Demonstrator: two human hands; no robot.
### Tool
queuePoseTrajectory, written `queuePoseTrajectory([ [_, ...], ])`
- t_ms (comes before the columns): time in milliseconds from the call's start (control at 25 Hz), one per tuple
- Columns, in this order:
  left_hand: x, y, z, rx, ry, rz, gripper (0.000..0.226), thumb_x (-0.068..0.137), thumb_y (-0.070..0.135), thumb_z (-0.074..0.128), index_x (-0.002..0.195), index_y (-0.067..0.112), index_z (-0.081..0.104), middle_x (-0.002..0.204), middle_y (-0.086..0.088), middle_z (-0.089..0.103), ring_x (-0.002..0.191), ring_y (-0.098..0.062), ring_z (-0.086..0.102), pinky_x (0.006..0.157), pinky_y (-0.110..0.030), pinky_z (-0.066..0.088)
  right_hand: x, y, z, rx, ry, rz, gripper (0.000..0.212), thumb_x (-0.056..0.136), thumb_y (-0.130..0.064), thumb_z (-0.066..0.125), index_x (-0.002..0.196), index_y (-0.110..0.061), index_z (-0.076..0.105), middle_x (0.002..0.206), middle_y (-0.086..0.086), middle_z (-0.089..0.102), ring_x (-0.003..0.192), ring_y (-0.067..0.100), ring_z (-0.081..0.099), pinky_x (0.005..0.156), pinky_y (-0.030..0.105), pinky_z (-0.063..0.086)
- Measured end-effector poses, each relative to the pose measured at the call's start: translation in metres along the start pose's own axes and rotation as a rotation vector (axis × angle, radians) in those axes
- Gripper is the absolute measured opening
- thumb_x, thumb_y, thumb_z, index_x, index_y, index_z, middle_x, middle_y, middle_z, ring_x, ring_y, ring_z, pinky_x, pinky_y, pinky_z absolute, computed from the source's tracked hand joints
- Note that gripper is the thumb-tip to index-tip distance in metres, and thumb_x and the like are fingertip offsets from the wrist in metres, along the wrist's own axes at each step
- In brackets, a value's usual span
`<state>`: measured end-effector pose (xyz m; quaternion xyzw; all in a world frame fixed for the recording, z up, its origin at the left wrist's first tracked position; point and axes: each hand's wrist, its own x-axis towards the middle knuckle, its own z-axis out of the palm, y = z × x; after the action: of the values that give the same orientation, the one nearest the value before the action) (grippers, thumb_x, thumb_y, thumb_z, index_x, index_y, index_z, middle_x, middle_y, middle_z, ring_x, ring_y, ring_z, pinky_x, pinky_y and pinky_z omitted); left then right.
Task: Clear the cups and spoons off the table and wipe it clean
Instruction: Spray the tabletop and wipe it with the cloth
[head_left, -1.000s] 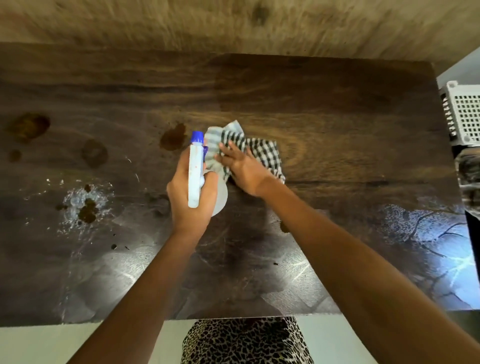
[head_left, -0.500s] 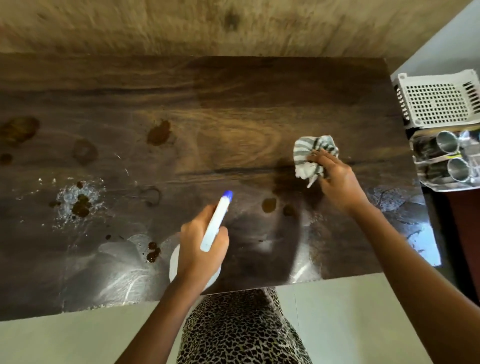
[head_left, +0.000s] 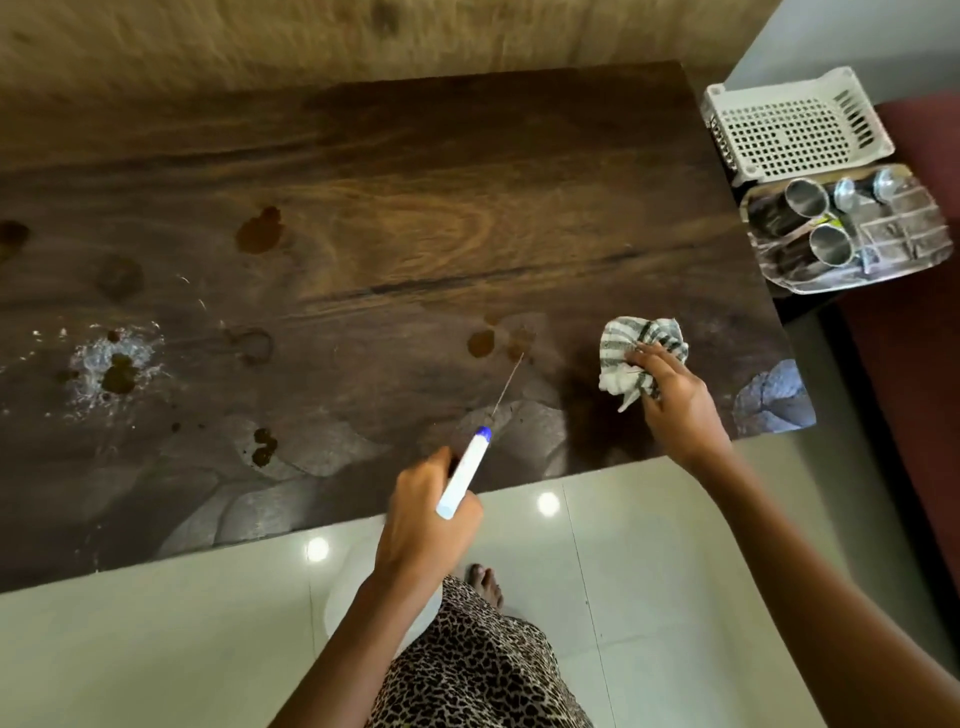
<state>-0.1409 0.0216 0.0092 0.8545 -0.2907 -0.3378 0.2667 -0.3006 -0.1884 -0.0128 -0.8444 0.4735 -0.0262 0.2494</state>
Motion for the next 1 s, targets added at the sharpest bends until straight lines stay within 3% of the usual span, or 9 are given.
queuePoseTrajectory([
  [440, -0.046, -0.021, 0.016, -0.001, -0.090, -0.005, 0.009, 0.072, 0.008, 0.046, 0.070, 0.010, 0.055, 0.068, -0.009, 0.061, 0.062, -0.025, 0.057, 0.055, -0.038, 0.048, -0.044, 0.016, 0.006, 0.036, -0.024, 0.004, 0.049, 0.084, 0.009, 0.051, 0.130, -0.006, 0.052, 0.145, 0.013, 0.040, 0.134, 0.030, 0.036, 0.112, 0.039, 0.028],
  [600, -0.053, -0.031, 0.014, -0.006, -0.050, -0.087, 0.011, 0.076, 0.001, 0.052, 0.068, 0.008, 0.056, 0.068, -0.010, 0.061, 0.060, -0.022, 0.053, 0.047, -0.023, 0.036, -0.048, 0.016, 0.011, 0.015, -0.045, 0.008, 0.048, 0.087, 0.006, 0.052, 0.132, -0.009, 0.051, 0.146, 0.013, 0.039, 0.136, 0.029, 0.034, 0.112, 0.038, 0.026],
  [840, -0.060, -0.047, -0.008, -0.087, -0.011, -0.099, 0.011, 0.075, -0.005, 0.051, 0.072, 0.004, 0.056, 0.063, -0.011, 0.055, 0.054, -0.023, 0.048, 0.048, -0.028, 0.036, -0.047, -0.001, 0.016, 0.017, -0.075, -0.017, 0.048, 0.089, 0.004, 0.052, 0.134, -0.009, 0.048, 0.148, 0.012, 0.037, 0.137, 0.031, 0.033, 0.112, 0.039, 0.025],
  [1000, -0.047, -0.052, -0.027, -0.187, 0.091, -0.146, 0.014, 0.078, 0.004, 0.051, 0.082, 0.010, 0.063, 0.068, -0.006, 0.059, 0.059, -0.023, 0.053, 0.050, -0.027, 0.039, -0.041, -0.020, 0.019, 0.030, -0.085, -0.072, 0.047, 0.090, 0.002, 0.053, 0.135, -0.009, 0.047, 0.148, 0.012, 0.035, 0.138, 0.030, 0.031, 0.112, 0.039, 0.025],
])
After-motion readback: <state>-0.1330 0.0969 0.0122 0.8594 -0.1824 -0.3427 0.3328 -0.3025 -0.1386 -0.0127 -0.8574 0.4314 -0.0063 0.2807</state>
